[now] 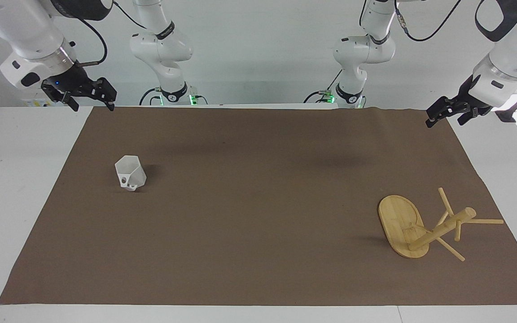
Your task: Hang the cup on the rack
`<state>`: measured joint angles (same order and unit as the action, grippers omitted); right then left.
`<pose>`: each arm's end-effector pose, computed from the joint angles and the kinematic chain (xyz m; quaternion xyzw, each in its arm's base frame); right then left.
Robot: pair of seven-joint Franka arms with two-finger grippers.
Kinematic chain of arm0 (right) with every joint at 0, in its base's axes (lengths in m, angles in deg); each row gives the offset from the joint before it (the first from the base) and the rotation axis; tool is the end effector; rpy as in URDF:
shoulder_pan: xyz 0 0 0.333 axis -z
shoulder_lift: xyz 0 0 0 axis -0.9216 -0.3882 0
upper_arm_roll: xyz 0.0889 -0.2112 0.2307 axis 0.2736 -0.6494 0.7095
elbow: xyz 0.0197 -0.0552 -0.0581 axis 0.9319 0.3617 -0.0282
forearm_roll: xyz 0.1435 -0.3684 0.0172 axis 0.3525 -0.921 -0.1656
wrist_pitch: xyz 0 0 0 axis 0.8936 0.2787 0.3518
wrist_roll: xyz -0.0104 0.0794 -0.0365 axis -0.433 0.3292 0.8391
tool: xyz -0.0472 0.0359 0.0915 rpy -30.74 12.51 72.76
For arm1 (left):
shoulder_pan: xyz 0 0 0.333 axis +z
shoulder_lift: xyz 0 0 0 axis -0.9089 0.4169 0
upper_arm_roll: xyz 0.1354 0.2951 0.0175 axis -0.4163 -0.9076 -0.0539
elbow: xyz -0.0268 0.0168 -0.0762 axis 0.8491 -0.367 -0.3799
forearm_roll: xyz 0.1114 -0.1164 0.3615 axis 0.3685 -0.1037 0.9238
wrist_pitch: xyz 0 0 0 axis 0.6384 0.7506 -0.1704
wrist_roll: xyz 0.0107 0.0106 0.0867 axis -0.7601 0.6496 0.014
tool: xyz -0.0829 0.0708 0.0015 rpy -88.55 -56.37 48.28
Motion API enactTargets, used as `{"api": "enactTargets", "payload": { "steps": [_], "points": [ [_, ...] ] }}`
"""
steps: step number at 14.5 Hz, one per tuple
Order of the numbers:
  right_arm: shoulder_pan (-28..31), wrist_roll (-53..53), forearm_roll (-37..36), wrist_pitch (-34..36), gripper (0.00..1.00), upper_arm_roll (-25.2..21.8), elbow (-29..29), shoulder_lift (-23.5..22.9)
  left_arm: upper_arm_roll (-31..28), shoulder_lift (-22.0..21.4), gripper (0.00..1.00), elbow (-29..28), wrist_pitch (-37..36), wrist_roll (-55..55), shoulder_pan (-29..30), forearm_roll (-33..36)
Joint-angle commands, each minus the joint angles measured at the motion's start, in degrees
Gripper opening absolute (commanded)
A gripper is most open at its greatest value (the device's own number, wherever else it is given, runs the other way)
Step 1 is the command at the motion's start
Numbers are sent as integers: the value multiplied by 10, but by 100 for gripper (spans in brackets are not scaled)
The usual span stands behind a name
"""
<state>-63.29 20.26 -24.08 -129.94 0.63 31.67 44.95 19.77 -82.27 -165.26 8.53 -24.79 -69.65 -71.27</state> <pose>0.5279 -0.0546 0.6434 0.9962 0.0019 -0.0866 0.0046 0.5626 -0.0193 0.6395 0.9980 -0.0069 -0.0626 0.0020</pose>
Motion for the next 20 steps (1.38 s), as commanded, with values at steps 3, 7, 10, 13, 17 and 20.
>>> {"api": "enactTargets", "payload": {
  "steps": [3,7,10,13,17,20],
  "points": [
    [0,4,-9,-10,99,4,21,15,2,-19,100,-24,4,4,2,11],
    [8,-97,-7,2,99,3,26,17,2,-19,100,-24,4,4,2,12],
    [31,-317,0,-75,99,1,79,37,2,-19,100,-24,4,4,2,11],
    [59,-599,6,-117,99,0,96,26,2,-19,100,-23,4,4,2,11],
    [124,-873,157,-131,100,0,95,-43,2,-19,100,-24,4,4,2,11],
    [219,-1029,262,-115,100,0,102,-105,2,-19,100,-23,4,4,2,11]
  ]
}}
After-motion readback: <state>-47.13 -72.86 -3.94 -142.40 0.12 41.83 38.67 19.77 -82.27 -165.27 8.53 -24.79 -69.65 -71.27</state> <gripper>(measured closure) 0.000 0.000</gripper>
